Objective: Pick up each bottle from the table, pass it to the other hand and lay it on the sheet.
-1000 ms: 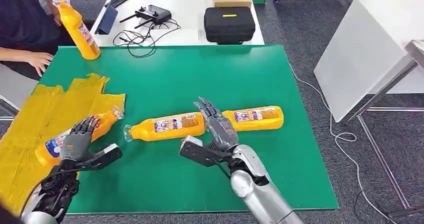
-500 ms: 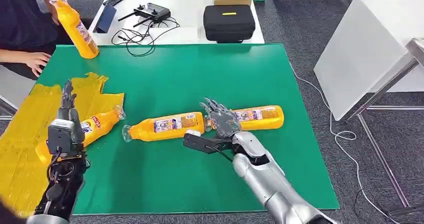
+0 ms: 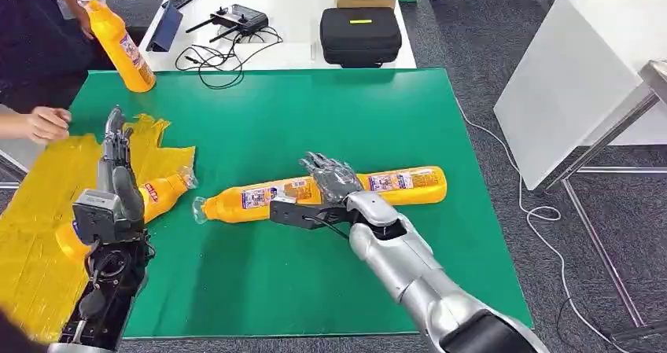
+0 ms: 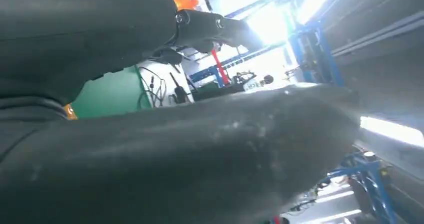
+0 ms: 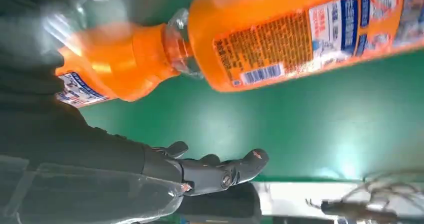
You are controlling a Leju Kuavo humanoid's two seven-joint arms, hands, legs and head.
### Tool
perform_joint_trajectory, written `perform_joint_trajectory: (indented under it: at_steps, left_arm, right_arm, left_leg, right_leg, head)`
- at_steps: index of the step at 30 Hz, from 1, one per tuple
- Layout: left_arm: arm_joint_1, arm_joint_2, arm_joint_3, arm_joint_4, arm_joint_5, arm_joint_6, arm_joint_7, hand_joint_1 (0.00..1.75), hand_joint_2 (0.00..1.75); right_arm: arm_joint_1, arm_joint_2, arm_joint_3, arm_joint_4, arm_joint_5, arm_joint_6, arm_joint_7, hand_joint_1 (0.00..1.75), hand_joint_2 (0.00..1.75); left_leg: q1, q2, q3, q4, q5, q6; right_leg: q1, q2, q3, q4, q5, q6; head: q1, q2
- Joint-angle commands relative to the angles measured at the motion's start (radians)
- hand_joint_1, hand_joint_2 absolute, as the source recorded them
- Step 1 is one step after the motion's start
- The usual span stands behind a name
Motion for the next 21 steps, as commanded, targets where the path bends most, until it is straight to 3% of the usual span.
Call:
perform_joint_trajectory:
  at_steps: [1, 10, 21]
  left_arm:
    - [0.036, -0.005, -0.015, -0.091, 0.01, -0.006, 0.006, 0.0, 0.0]
    - [0.066, -0.011, -0.034, -0.173, 0.027, -0.066, 0.006, 0.0, 0.0]
    - [0.167, -0.013, -0.044, -0.321, 0.042, -0.069, 0.006, 0.0, 0.0]
  right_arm:
    - [-0.075, 0.035, 0.065, 0.121, 0.033, 0.054, 0.048, 0.0, 1.75]
    - [-0.078, 0.036, 0.084, 0.146, 0.061, 0.127, 0.12, 0.0, 1.75]
    - [-0.079, 0.027, 0.121, 0.168, 0.122, 0.128, 0.249, 0.0, 1.75]
  left_leg:
    - [0.0, 0.001, 0.001, 0.0, -0.001, 0.0]
    - [0.0, 0.0, 0.001, 0.0, 0.0, 0.0]
    - [0.0, 0.0, 0.003, 0.0, -0.001, 0.001]
  right_leg:
    - [0.0, 0.0, 0.001, 0.0, 0.0, 0.0]
    - [0.0, -0.001, 0.001, 0.0, -0.001, 0.001]
    - [0.0, -0.002, 0.003, -0.001, -0.001, 0.001]
  head:
    - [0.0, 0.0]
    - [0.0, 0.0]
    - [0.0, 0.0]
